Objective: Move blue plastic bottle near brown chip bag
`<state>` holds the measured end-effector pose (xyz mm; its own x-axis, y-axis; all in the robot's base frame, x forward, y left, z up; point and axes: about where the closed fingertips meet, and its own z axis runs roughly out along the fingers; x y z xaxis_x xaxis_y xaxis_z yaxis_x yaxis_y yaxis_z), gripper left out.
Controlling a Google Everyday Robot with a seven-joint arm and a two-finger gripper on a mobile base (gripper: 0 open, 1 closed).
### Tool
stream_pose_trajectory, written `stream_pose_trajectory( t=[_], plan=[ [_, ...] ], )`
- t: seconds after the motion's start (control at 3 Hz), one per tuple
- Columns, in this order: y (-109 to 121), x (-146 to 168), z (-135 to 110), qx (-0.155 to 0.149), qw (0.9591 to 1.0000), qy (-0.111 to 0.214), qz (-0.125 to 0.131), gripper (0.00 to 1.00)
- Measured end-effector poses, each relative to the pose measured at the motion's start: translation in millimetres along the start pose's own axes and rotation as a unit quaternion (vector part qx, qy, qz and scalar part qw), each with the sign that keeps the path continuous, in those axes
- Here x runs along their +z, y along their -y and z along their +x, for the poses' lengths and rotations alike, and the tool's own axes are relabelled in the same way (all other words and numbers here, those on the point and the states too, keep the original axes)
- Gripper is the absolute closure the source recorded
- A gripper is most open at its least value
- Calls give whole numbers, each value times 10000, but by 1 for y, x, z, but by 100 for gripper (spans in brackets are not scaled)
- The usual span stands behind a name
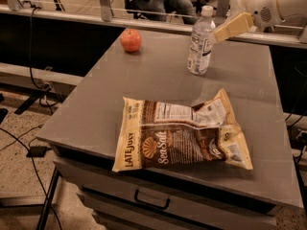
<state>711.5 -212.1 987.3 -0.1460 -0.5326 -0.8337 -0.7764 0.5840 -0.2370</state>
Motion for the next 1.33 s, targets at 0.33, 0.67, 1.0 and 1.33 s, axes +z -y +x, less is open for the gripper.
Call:
stream_pose_trajectory(
  t=[0.33, 0.67, 1.0, 1.33],
  plan=[
    [-2, 29, -4, 354, 9988, 316, -121, 0],
    [-13, 53, 1, 677, 9965, 316, -372, 11],
    [-28, 67, 8, 947, 9930, 127, -687, 34],
    [-42, 71, 8, 998, 9905, -32, -946, 57]
  ],
)
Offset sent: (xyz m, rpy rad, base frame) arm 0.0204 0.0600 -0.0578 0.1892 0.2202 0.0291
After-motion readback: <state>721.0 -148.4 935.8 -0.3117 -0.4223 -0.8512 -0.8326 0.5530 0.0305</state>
